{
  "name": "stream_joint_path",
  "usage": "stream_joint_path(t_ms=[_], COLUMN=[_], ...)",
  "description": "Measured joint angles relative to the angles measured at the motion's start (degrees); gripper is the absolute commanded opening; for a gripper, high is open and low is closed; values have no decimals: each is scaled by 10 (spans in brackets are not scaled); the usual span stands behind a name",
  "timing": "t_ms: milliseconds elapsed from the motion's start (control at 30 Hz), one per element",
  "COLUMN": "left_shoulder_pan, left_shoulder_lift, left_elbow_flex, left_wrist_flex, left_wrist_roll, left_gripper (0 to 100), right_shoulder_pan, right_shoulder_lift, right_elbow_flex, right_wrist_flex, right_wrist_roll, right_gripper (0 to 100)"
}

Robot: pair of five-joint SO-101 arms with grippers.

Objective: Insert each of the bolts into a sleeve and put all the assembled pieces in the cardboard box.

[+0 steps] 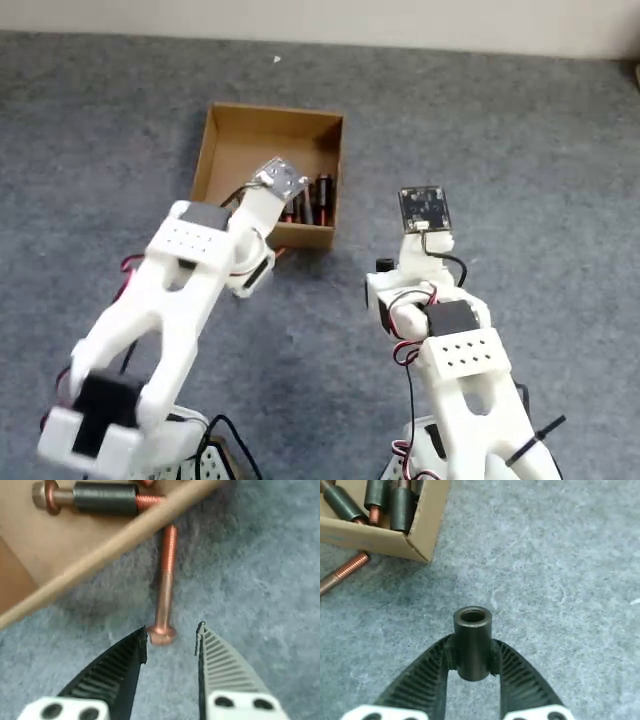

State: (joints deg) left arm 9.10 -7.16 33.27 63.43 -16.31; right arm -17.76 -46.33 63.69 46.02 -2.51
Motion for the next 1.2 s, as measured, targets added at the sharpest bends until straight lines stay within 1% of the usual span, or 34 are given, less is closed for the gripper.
stream_joint_path(t_ms=[167, 233, 333, 367, 500, 767, 867, 1000, 1200], left_shoulder_pan=[0, 0, 1, 3, 20, 20, 21, 16, 17], left_shoulder_lift=[105, 142, 183, 190, 202, 199, 172, 101, 2], left_elbow_flex=[-47, -63, -87, -92, -99, -99, -92, -69, -7], left_wrist_flex=[-14, -14, -14, -13, -13, -13, -8, 27, 56], left_wrist_roll=[0, 0, -2, -15, -75, -105, -163, -276, -441], left_gripper=[168, 124, 21, 0, 5, 5, 5, 5, 5], right_shoulder_pan=[0, 0, 0, 0, 0, 0, 0, 0, 0], right_shoulder_lift=[0, 0, 0, 0, 0, 0, 0, 0, 0], right_elbow_flex=[0, 0, 0, 0, 0, 0, 0, 0, 0], right_wrist_flex=[0, 0, 0, 0, 0, 0, 0, 0, 0], right_wrist_roll=[0, 0, 0, 0, 0, 0, 0, 0, 0], right_gripper=[4, 4, 4, 4, 4, 4, 4, 4, 4])
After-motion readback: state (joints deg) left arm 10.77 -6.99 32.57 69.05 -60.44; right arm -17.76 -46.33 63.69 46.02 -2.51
